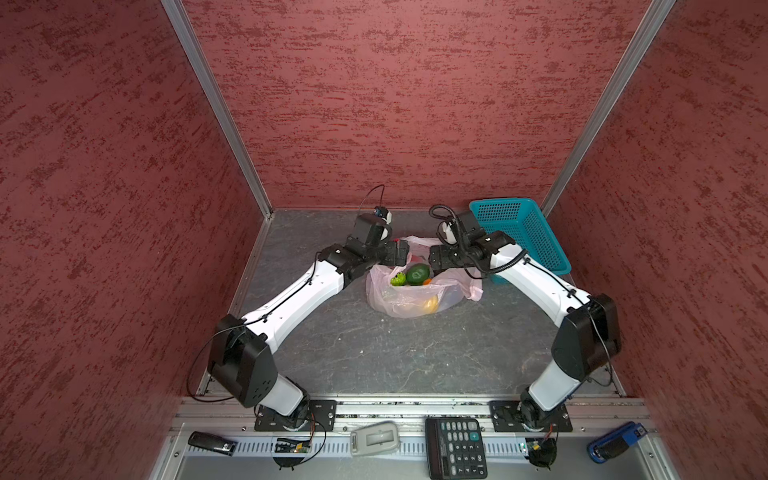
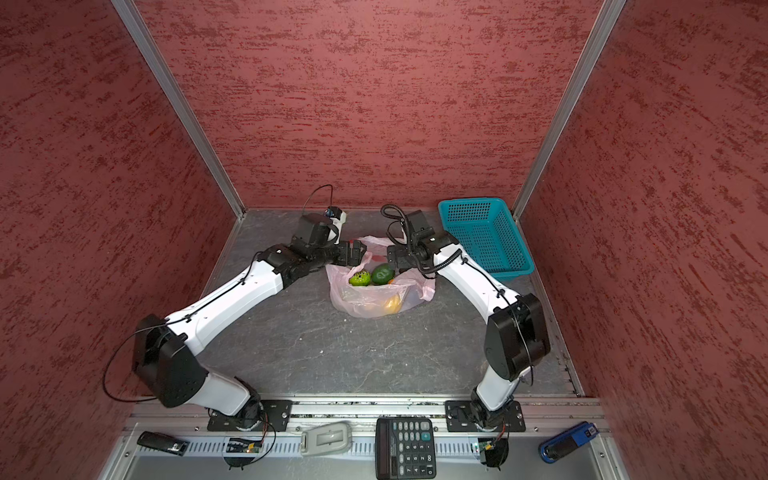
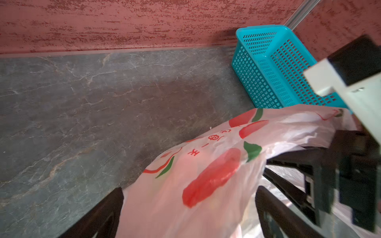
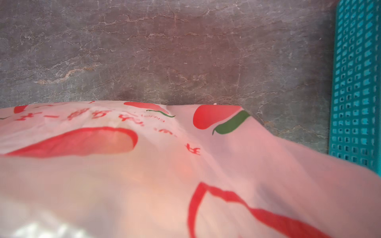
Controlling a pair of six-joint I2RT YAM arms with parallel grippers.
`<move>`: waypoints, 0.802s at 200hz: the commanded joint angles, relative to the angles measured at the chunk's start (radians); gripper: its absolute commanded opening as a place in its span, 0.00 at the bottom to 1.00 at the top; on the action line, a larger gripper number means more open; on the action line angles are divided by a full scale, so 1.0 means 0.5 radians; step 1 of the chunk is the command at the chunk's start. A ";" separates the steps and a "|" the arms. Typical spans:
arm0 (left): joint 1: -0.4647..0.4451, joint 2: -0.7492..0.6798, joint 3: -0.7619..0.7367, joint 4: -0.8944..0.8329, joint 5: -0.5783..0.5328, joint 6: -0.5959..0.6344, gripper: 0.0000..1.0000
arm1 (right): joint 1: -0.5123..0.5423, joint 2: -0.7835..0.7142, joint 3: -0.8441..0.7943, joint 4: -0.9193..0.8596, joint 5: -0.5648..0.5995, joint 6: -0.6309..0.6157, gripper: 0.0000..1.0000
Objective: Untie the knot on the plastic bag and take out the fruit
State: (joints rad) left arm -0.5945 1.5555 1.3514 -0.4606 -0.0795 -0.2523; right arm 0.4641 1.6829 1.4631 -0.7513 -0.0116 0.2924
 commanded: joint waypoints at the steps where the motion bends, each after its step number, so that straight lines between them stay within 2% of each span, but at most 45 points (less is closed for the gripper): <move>1: -0.038 0.114 0.091 -0.099 -0.392 0.091 1.00 | 0.008 -0.090 -0.033 0.042 -0.008 0.053 0.98; 35: -0.006 0.211 0.127 -0.132 -0.800 0.184 1.00 | 0.008 -0.119 -0.061 0.042 0.017 0.046 0.98; 53: 0.089 0.264 0.186 -0.234 -0.869 0.194 0.99 | 0.008 -0.126 -0.072 0.036 0.023 0.034 0.98; 70: 0.184 0.291 0.187 -0.304 -0.876 0.202 0.99 | 0.005 -0.133 -0.093 0.039 0.023 0.021 0.98; 93: 0.263 0.262 0.108 -0.304 -0.829 0.237 0.89 | -0.008 -0.136 -0.108 0.033 0.023 0.000 0.98; 131: 0.293 0.225 0.020 -0.356 -0.769 0.244 0.83 | -0.064 -0.149 -0.129 0.028 0.035 -0.023 0.98; 160: 0.310 0.187 -0.066 -0.402 -0.677 0.230 0.70 | -0.116 -0.140 -0.128 -0.007 0.066 -0.050 0.98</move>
State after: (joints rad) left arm -0.4690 1.6875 1.3533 -0.6117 -0.4122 -0.1375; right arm 0.4458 1.6474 1.4067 -0.7227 -0.0193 0.2790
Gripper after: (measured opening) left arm 0.748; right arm 0.983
